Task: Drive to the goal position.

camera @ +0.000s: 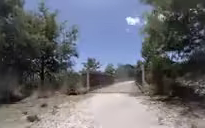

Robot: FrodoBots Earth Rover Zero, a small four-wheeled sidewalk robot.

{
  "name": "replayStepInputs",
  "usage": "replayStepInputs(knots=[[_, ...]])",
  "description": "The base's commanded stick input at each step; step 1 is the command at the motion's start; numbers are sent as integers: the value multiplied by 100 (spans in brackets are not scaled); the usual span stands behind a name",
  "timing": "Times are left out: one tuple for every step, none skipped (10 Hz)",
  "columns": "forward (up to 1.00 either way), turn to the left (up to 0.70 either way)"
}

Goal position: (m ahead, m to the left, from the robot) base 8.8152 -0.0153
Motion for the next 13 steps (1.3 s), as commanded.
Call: replayStepInputs(knots=[[85, 0], [85, 0], [85, 0], [85, 0], [85, 0], [85, 0], [85, 0], [85, 0], [85, 0], [85, 0], [85, 0], [85, 0], [85, 0]])
